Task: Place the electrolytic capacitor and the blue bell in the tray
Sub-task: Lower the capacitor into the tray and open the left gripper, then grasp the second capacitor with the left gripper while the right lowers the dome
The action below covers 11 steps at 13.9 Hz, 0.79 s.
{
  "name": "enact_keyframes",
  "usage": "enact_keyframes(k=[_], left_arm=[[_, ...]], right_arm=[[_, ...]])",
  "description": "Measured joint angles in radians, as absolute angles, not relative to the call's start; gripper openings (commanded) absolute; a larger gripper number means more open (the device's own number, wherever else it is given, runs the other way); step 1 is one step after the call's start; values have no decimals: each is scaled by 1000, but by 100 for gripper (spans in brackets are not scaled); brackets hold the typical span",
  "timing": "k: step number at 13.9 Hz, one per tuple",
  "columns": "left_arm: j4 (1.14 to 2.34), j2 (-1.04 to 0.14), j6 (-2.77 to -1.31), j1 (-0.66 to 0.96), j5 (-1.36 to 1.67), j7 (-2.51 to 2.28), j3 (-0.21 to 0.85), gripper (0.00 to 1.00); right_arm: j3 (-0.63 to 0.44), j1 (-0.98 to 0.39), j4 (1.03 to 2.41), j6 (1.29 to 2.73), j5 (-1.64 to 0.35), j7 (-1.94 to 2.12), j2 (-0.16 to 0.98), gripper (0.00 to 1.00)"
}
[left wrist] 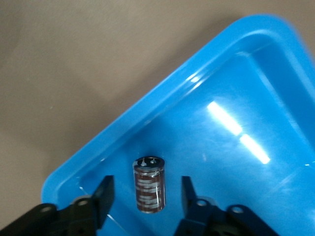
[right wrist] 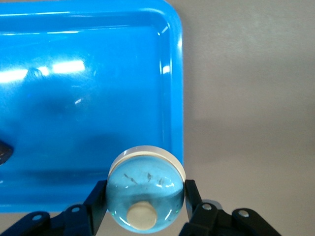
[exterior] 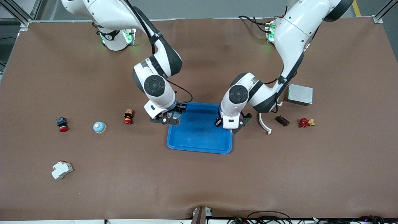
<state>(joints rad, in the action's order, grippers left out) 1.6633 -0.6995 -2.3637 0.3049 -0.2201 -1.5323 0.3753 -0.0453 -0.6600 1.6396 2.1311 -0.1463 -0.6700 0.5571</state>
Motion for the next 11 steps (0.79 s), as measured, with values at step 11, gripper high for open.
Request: enact_keyframes(k=[11], left_arm=[[1646,-508,-1997,26,-230,-1175,362,100]], right_arm=[[-46,-675,1552,2237,-146,-677,720,16]])
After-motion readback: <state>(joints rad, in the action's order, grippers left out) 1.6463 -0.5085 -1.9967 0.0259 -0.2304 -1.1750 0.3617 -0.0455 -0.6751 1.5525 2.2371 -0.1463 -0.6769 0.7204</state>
